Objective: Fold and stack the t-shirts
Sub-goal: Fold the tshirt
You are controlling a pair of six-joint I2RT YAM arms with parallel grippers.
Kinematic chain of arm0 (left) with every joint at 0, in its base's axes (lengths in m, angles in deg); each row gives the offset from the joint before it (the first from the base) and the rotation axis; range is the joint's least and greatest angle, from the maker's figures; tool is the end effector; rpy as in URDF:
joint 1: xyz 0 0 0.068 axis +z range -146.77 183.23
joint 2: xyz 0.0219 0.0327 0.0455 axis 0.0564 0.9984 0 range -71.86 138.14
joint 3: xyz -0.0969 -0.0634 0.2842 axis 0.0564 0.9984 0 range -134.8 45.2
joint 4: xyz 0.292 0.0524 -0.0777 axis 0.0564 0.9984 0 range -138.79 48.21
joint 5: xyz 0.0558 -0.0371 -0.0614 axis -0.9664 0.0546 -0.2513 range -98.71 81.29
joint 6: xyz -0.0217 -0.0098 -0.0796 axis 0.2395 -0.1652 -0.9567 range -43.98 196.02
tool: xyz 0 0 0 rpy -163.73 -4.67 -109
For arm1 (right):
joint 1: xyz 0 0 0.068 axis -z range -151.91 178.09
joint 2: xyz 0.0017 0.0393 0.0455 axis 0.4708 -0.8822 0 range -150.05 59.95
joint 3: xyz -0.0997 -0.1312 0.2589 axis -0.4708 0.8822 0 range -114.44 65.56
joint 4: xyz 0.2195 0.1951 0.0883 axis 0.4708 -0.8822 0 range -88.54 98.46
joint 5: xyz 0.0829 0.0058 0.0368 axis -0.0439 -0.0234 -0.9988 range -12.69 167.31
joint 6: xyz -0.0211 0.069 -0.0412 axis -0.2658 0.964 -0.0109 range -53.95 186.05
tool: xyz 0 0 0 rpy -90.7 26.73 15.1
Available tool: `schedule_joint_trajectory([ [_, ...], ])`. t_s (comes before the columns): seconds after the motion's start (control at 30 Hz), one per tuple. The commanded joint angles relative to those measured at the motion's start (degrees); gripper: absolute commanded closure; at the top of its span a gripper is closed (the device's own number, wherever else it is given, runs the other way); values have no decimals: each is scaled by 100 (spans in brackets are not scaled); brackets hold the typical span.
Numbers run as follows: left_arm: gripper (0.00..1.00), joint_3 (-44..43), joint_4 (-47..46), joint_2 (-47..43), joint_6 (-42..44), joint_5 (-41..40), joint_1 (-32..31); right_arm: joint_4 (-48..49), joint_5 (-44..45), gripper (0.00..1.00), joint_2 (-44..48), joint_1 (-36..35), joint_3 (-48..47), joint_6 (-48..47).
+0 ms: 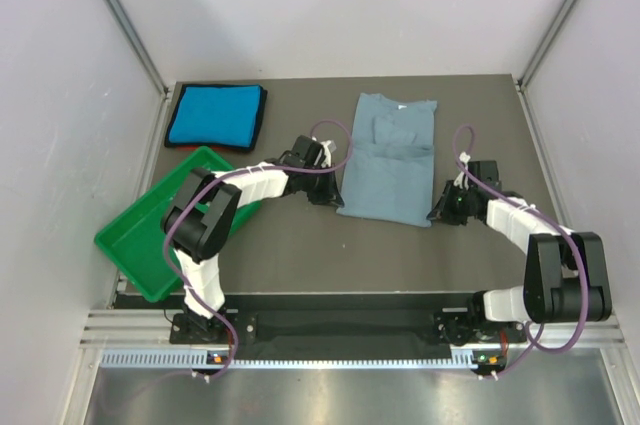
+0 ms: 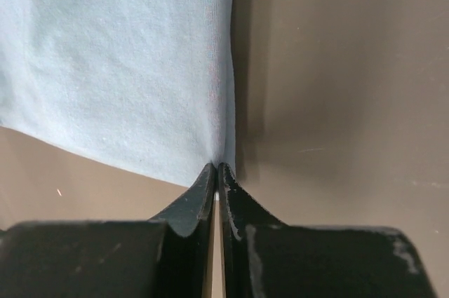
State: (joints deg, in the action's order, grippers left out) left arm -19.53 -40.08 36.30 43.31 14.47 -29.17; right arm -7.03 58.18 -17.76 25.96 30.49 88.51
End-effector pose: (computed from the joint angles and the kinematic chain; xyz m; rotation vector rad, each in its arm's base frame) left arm 0.3676 -0.2671 0.1290 0.1786 2.6395 -0.9432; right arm 0.2866 0.0344 0.1305 0.3368 2.5892 0.5880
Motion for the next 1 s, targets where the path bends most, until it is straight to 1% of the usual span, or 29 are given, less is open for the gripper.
schedule_joint_trajectory([
  [0.0, 100, -154, -80, -137, 19, 134, -20, 116, -20, 100, 309, -33, -141, -92],
  [0.13, 100, -32, 25, -277, -51, 81, -38, -77, 77, 100, 634, -33, 26, -145],
  [0.27, 100, 136, 25, -392, -78, -23, -47, 54, 138, 100, 810, -33, 473, -110],
  [0.37, 100, 250, 34, -418, -78, -77, -47, 20, 269, 100, 811, -33, 562, 126],
  [0.43, 100, 329, 34, -436, -78, -85, -47, -33, 507, 100, 775, -33, 598, 284],
  [0.57, 100, 400, 17, -471, -95, -103, -64, 168, 455, 100, 907, -33, 870, 452],
  [0.73, 100, 531, 34, -524, -166, -217, -82, 28, 578, 100, 1100, -24, 774, 400],
  [0.97, 100, 716, -10, -664, -262, -332, -117, -33, 604, 100, 872, -24, 738, 452],
])
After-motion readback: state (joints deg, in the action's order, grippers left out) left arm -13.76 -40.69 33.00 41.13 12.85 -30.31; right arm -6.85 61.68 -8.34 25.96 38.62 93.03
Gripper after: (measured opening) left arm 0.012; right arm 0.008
